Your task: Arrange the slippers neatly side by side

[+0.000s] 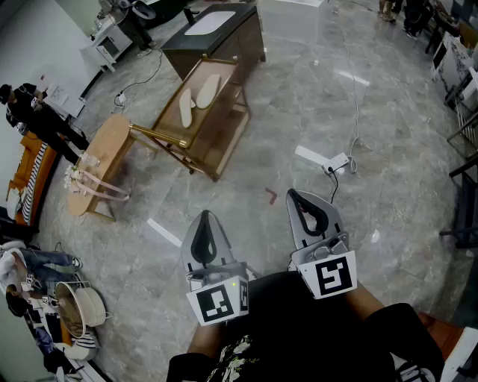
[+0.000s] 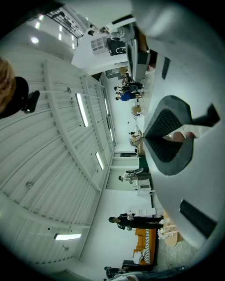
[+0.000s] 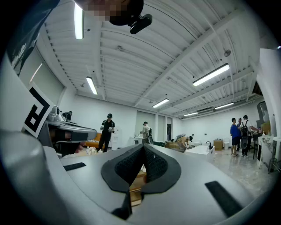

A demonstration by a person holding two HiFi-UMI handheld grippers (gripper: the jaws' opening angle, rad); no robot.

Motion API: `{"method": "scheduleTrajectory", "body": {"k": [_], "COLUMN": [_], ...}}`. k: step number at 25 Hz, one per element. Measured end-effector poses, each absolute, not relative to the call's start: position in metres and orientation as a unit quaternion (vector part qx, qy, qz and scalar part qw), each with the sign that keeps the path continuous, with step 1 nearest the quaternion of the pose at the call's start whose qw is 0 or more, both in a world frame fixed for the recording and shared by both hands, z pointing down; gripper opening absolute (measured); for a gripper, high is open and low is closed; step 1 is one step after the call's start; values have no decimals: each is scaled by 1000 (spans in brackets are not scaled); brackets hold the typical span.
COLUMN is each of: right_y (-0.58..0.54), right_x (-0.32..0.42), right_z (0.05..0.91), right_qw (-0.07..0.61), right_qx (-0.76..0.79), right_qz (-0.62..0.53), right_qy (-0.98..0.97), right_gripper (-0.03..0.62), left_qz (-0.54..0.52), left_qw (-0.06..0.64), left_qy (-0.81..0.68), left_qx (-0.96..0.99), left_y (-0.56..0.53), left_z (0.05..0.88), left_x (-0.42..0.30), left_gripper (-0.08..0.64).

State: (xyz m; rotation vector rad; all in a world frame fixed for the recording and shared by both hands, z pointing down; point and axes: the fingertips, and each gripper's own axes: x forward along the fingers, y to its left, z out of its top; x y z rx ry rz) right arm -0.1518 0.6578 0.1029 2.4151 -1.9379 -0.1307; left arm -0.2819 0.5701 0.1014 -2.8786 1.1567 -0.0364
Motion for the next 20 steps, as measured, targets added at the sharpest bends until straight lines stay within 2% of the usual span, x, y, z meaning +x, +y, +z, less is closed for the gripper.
{"method": "scheduleTrajectory", "body": {"k": [8, 20], "right_y": [653, 645], "right_x": [-156, -174], "right_z": [104, 106], "right_qw": [-15, -13], "right_qx": [772, 775], "right_qz": [-31, -49], "right_qy": [-635, -630], "right_gripper": [-6, -6], "left_qz": [-12, -10], "left_qw": [23, 24], "left_qy": [370, 371], "left_qx": [-929, -928], "left_y": [565, 559], "left_z": [103, 111], "left_x": [-284, -299], "left_gripper": [-6, -6]}}
